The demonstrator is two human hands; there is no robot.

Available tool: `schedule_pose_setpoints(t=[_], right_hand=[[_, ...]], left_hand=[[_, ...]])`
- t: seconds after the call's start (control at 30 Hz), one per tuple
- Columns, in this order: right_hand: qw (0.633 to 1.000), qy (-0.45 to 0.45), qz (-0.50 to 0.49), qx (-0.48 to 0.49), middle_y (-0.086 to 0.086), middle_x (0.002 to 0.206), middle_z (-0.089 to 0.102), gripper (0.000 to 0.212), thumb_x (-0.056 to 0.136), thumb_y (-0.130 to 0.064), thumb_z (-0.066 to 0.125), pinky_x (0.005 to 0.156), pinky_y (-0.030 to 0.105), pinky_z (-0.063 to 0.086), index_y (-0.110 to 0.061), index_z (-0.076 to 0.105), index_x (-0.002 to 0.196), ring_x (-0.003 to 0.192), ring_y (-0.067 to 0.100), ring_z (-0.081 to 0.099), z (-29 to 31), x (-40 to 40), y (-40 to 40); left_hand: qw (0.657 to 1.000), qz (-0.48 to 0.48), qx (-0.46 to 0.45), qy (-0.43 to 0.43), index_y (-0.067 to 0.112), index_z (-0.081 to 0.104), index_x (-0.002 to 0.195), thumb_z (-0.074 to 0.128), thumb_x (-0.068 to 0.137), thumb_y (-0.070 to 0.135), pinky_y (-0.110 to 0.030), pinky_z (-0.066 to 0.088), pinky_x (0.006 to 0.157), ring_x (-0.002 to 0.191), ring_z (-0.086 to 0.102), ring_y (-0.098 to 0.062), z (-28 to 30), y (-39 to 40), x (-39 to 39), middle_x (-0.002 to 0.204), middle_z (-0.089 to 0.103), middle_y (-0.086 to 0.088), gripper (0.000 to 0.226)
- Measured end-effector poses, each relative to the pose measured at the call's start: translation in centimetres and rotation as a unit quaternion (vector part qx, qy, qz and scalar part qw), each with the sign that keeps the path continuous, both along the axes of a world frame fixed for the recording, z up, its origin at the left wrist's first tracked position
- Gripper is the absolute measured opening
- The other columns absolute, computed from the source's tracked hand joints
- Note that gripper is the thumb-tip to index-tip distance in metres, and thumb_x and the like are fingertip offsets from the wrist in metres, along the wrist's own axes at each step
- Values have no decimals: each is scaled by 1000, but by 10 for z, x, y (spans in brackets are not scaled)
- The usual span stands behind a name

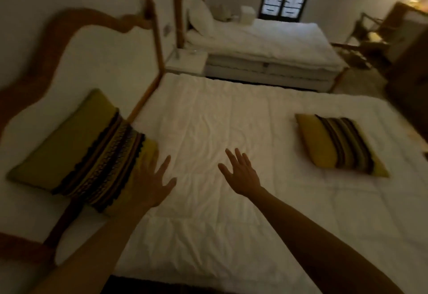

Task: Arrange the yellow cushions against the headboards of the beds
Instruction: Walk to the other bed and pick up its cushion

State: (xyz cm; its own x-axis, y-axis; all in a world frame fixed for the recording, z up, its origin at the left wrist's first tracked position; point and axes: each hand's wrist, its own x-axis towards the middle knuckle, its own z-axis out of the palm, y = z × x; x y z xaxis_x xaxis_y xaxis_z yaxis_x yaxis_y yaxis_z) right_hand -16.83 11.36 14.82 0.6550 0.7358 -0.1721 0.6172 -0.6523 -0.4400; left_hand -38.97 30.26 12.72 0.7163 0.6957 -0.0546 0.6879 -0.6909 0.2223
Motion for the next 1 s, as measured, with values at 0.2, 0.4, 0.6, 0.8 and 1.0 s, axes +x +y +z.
schedule_pose_setpoints(t=[0.2, 0.4, 0.6, 0.8, 1.0], right_hand=[[989, 20, -149, -3, -7, 168, 2, 74, 90, -76, 26, 118, 53, 23, -46, 7, 155, 155, 23, 1, 6, 21, -178], [956, 41, -290, 7, -5, 168, 1, 75, 91, -75, 27, 120, 52, 15, -43, 6, 156, 154, 24, 3, 15, 41, -368], [926, 60, -371, 19, 3, 168, 7, 73, 94, -70, 31, 121, 55, 15, -39, 9, 157, 153, 30, 8, 11, 43, -576], [890, 74, -450, -9, 8, 167, 10, 74, 96, -66, 34, 122, 49, 12, -34, 10, 158, 153, 32, 11, 7, 32, -769], [851, 57, -522, -1, 9, 163, 26, 70, 97, -62, 34, 121, 50, 19, -27, 23, 156, 150, 32, 23, 6, 35, -896]], left_hand=[[990, -140, -19, 26, 43, 0, 158, 37, 94, 68, -55, 5, 123, 155, -15, -28, 3, -115, 86, 168, -16, 5, 78], [960, -276, -24, 31, 43, 0, 158, 37, 95, 67, -55, 6, 123, 155, -13, -27, 22, -263, 168, 169, -14, 6, 77], [928, -364, -36, 65, 41, 0, 158, 36, 96, 65, -56, 7, 123, 155, -13, -28, 16, -450, 235, 169, -15, 5, 76], [891, -441, -60, 91, 42, 1, 158, 38, 95, 66, -56, 6, 122, 155, -14, -27, 4, -639, 282, 168, -17, 8, 77], [852, -513, -46, 95, 41, 2, 158, 39, 95, 66, -56, 8, 122, 155, -12, -28, 2, -770, 337, 169, -14, 8, 78]])
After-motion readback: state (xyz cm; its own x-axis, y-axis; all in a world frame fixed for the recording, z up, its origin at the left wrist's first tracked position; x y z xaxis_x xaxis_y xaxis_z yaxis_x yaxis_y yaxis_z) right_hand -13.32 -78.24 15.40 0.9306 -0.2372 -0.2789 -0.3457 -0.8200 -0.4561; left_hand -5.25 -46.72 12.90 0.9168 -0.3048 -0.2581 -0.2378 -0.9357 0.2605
